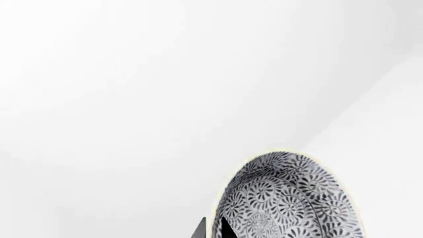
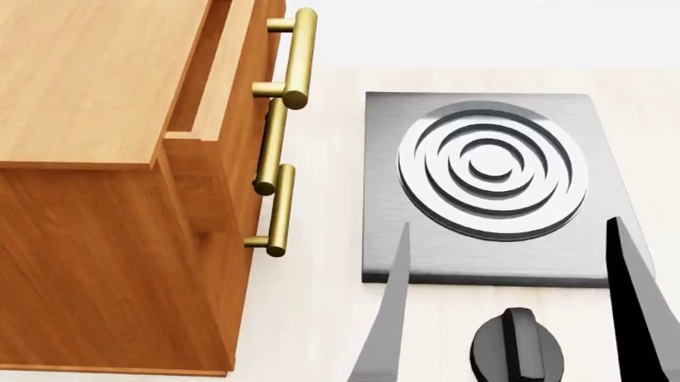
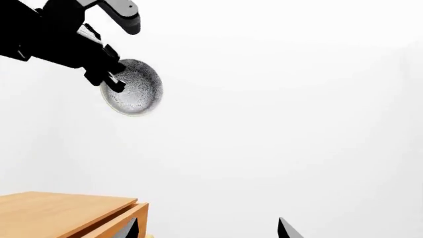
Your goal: Pick the akita bowl on the wooden cabinet and place it on the plate.
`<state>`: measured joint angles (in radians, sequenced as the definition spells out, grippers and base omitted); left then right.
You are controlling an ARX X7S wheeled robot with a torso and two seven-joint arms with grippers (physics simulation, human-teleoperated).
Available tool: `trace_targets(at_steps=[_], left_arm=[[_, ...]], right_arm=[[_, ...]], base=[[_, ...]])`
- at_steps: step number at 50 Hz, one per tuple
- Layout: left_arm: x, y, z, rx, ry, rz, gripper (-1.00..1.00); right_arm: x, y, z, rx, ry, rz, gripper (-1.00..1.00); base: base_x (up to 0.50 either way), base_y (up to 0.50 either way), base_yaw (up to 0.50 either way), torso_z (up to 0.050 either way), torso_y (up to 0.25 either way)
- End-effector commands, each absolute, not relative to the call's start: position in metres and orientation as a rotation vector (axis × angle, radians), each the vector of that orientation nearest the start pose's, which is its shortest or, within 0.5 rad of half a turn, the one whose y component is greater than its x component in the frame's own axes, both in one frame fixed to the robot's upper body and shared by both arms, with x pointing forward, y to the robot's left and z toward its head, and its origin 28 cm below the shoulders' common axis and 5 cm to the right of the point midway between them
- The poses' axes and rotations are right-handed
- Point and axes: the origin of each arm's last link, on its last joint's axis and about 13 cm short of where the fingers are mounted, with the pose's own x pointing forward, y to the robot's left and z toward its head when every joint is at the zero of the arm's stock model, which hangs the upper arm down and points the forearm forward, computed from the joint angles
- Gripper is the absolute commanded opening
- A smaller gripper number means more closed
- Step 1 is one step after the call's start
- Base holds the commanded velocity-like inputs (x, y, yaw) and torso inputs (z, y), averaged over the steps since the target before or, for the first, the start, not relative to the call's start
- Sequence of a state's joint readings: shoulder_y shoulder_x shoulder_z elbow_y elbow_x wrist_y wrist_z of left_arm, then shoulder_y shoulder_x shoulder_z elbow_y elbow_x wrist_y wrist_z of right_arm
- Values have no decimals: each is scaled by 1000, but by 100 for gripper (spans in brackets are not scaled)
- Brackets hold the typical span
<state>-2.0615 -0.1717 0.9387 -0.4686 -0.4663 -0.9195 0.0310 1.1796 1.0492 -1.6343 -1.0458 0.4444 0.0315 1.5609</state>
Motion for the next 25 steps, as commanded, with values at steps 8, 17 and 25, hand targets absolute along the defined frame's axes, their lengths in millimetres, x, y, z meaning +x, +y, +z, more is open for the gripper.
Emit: trace_targets(at_steps=[8, 17, 25], left_arm=[[285, 136, 493, 919, -579, -260, -100], [277, 126, 486, 966, -618, -285, -100], [270, 119, 479, 997, -641, -326, -100]], right_arm=[[132, -89, 206, -57, -685, 10, 100], [132, -89, 207, -56, -686, 11, 100], [132, -90, 207, -56, -690, 14, 100]], base=[[0, 0, 0, 0, 0], [0, 0, 0, 0, 0], [0, 0, 0, 0, 0]])
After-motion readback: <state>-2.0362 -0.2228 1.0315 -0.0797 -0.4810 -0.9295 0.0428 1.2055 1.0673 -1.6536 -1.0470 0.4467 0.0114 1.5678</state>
